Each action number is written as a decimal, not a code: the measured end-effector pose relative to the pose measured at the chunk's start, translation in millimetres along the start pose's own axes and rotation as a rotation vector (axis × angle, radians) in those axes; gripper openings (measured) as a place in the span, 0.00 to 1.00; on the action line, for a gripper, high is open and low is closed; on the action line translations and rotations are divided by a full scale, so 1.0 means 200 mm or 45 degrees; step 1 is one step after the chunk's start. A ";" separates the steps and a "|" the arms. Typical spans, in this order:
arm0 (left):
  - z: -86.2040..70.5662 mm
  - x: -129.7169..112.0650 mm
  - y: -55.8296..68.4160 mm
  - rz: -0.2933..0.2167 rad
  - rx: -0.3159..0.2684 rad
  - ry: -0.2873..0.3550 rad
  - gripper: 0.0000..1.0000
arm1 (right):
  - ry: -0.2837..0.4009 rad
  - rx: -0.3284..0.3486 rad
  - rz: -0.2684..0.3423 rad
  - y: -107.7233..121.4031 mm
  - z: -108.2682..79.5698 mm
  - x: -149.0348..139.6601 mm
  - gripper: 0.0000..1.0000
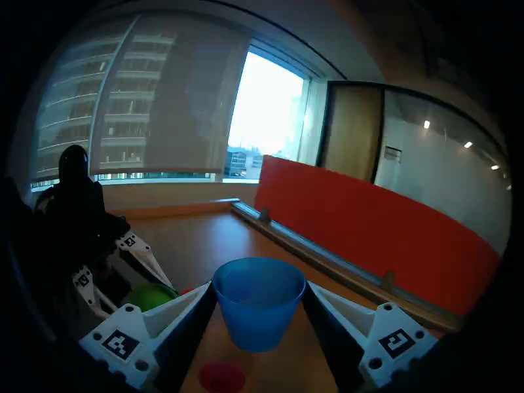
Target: Pour water
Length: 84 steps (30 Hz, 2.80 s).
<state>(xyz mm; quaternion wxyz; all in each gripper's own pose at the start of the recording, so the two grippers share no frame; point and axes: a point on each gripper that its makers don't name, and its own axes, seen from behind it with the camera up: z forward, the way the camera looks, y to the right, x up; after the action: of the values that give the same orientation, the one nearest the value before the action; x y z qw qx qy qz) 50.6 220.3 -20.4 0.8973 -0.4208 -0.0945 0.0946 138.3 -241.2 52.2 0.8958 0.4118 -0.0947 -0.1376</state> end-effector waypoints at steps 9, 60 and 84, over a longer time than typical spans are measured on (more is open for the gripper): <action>0.05 -0.12 0.02 0.028 -0.029 -0.084 0.88 | -0.076 0.017 0.044 0.06 0.03 -0.10 0.92; 0.18 -0.56 0.09 -0.002 -0.133 -0.348 0.88 | -0.357 0.037 0.037 0.19 0.17 -0.56 0.92; 0.16 -0.61 0.09 -0.039 -0.154 -0.351 0.89 | -0.435 0.028 0.074 0.20 0.23 -0.76 0.92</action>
<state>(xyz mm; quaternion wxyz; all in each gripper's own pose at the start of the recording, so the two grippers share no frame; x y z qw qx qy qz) -76.7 223.5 -25.3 0.8502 -0.4555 -0.2289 0.1319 -11.6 -199.2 103.4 0.8658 0.3892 -0.2589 -0.1786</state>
